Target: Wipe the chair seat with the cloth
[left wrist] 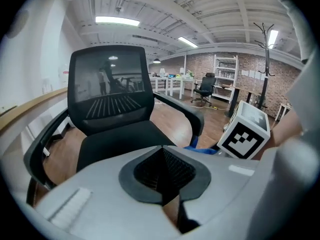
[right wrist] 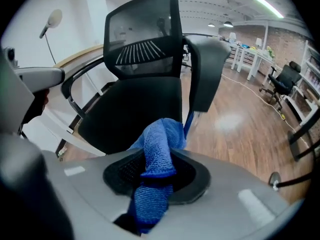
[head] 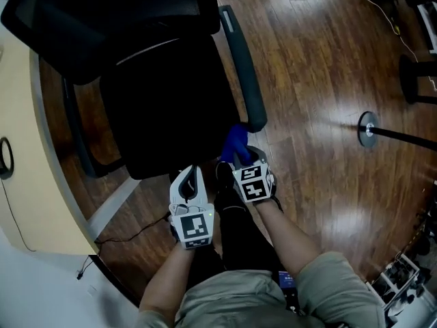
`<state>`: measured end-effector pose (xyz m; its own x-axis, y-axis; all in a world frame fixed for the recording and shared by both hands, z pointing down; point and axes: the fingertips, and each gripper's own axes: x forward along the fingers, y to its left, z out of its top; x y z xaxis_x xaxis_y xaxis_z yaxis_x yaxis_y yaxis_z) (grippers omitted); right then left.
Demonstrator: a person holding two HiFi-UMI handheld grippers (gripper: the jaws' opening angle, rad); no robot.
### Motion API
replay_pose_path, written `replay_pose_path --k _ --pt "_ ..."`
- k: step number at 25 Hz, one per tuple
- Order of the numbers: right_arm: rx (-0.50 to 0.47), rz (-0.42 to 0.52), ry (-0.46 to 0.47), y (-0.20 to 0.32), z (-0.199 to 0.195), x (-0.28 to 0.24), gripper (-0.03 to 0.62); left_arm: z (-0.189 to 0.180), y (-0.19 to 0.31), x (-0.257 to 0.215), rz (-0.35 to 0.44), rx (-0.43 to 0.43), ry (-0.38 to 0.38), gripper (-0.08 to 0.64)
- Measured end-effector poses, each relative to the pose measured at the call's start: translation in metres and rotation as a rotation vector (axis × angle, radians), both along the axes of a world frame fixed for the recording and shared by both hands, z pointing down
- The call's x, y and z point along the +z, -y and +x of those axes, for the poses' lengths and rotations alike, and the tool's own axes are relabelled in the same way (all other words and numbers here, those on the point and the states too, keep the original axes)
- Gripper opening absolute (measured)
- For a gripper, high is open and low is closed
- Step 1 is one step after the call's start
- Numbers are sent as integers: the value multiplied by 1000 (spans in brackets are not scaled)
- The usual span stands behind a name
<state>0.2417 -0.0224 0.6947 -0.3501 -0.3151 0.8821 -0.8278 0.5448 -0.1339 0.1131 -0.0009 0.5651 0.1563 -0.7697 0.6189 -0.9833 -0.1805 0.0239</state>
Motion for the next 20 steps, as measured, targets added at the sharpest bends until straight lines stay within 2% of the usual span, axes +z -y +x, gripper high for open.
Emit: replay_pose_path --k 6,10,17,20 --pt "-161 70 65 3 -21 -90 101 -20 -1 -71 43 -108 3 5" --pt "-229 131 105 0 -41 -152 101 -40 -9 -116 73 -173 -3 5" --pt "-354 255 198 -23 -110 -257 103 -93 -53 -179 122 -269 -8 5" --pt "-419 297 236 -38 -153 -291 103 -123 -80 -200 145 -307 -9 5"
